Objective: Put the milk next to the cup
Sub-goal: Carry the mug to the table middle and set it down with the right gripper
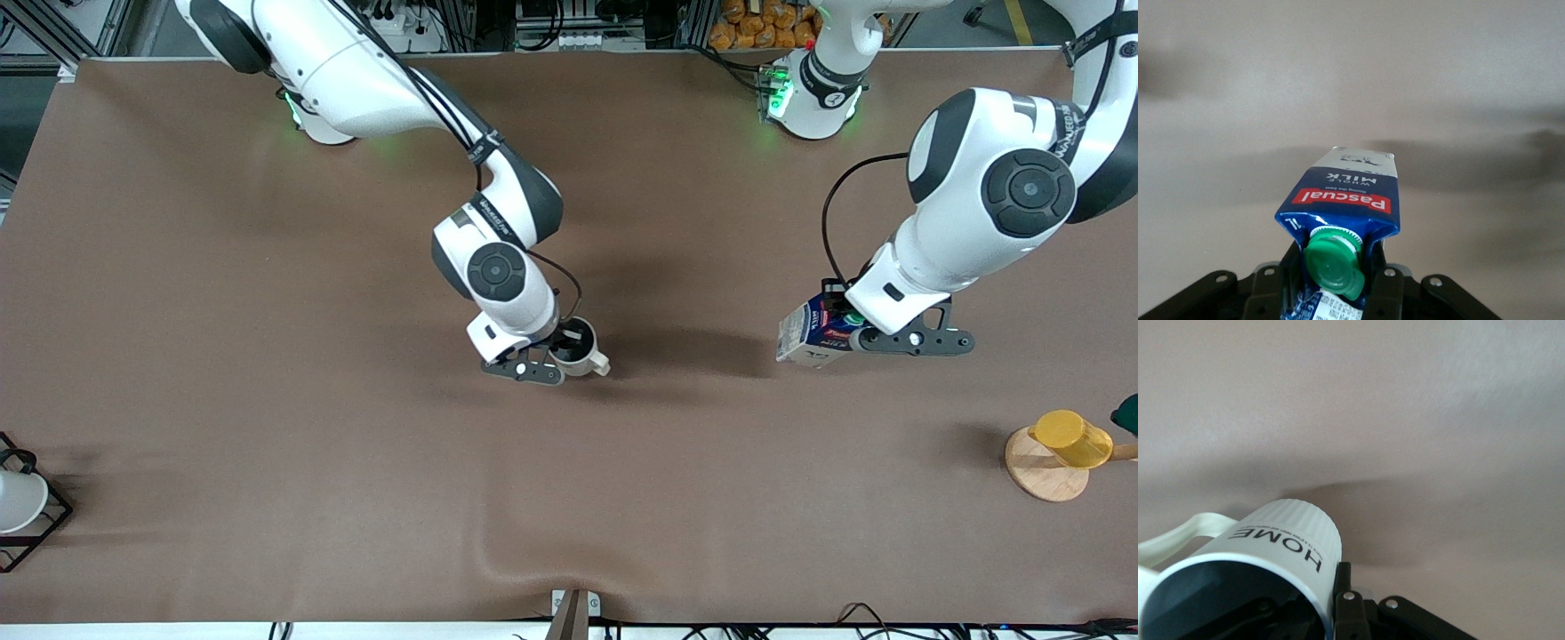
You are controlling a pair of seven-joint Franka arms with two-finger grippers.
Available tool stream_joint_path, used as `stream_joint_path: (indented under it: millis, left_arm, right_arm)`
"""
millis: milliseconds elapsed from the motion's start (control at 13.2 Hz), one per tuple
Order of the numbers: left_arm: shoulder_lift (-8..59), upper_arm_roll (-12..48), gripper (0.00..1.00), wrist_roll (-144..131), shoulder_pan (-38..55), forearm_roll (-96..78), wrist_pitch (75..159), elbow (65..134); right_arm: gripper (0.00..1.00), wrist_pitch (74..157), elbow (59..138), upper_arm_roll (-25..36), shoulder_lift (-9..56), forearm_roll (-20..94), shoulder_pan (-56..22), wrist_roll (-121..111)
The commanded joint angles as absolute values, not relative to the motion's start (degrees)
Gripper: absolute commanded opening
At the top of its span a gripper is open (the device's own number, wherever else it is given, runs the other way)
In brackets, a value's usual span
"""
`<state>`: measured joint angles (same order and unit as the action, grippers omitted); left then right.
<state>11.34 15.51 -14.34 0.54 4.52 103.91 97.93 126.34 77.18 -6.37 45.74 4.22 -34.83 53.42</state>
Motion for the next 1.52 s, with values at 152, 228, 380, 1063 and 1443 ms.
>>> stream_joint_path:
  millis: [152, 228, 380, 1063, 1443]
  left_arm:
    - [12.04, 15.64, 0.4, -21.0, 3.25, 3.78, 102.66, 96.77]
    - [12.04, 15.64, 0.39, -21.44, 3.69, 3.69, 102.66, 96.77]
    - [12.13, 15.64, 0.39, -23.45, 4.74, 3.69, 102.66, 96.77]
    - [14.32, 15.64, 0.39, -32.33, 8.69, 2.37, 102.74, 94.75]
    - [17.31, 15.64, 0.4, -37.6, 12.82, 1.94, 102.74, 94.13]
  right_arm:
    - [0.0, 128.76, 75.68, -5.71, 48.51, 4.31, -37.44, 60.99]
    - [0.0, 128.76, 75.5, -5.63, 48.69, 4.22, -37.44, 61.0]
    - [0.49, 128.67, 75.5, -5.63, 48.6, 4.22, -37.18, 60.73]
    - [1.0, 115.61, 76.55, -6.06, 37.2, 4.75, -28.67, 53.04]
    - [1.0, 104.69, 84.8, -5.71, 26.21, 6.42, -16.99, 30.02]
